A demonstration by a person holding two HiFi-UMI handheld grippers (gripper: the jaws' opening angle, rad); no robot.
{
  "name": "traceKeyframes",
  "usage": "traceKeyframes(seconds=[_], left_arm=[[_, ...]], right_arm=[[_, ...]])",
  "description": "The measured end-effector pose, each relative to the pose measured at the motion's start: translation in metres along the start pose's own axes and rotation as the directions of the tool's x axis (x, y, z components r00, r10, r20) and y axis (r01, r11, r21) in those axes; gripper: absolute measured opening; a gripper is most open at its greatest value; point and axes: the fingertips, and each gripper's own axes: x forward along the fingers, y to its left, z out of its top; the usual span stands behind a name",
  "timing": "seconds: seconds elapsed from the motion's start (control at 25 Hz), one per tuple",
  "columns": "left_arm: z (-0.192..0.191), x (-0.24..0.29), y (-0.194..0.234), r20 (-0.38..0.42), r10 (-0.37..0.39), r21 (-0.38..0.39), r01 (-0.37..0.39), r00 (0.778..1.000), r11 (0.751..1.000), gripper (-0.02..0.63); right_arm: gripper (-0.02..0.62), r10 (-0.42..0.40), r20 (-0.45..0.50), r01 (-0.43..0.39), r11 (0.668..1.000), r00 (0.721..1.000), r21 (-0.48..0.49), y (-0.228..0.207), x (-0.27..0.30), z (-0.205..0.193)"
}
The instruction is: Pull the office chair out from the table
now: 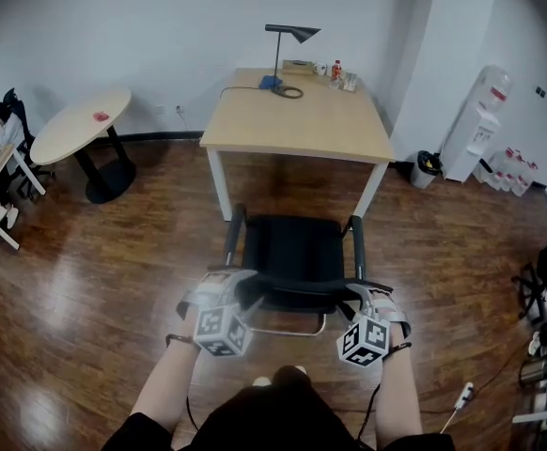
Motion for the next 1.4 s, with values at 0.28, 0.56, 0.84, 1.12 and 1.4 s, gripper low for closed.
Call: traceKeyframes(seconds=[0.28,0.56,0.84,1.12,1.4], left_arm=[[-0.01,-0.044,0.01,0.115,0.231,-0.405,-0.167,0.966,0.899,0.12],[-0.007,-0.081,0.011,0.193,0.402,-0.726,-0.145,0.895,0.672,0.002],[0.01,-0.123,0.007,0.239,0.538,-0.771,-0.179,0.808,0.611,0.002],[0.027,-0.153,-0.026,0.221,0.583,-0.8,-0.197,0.782,0.567,0.002],[0.042,-0.174,-0.059,0.19,0.603,-0.816,-0.216,0.775,0.535,0.003]], right_arm=[[0.074,-0.204,0.137,0.15,0.933,0.969,0.326,0.003,-0.033,0.006],[0.012,-0.289,0.277,0.072,0.8,0.917,0.596,0.004,-0.067,0.018],[0.012,-0.421,0.391,-0.027,0.652,0.818,0.758,-0.007,-0.109,0.012],[0.012,-0.438,0.445,-0.098,0.618,0.781,0.78,0.011,-0.148,-0.006],[0.012,-0.437,0.448,-0.107,0.613,0.78,0.783,0.035,-0.178,-0.03]])
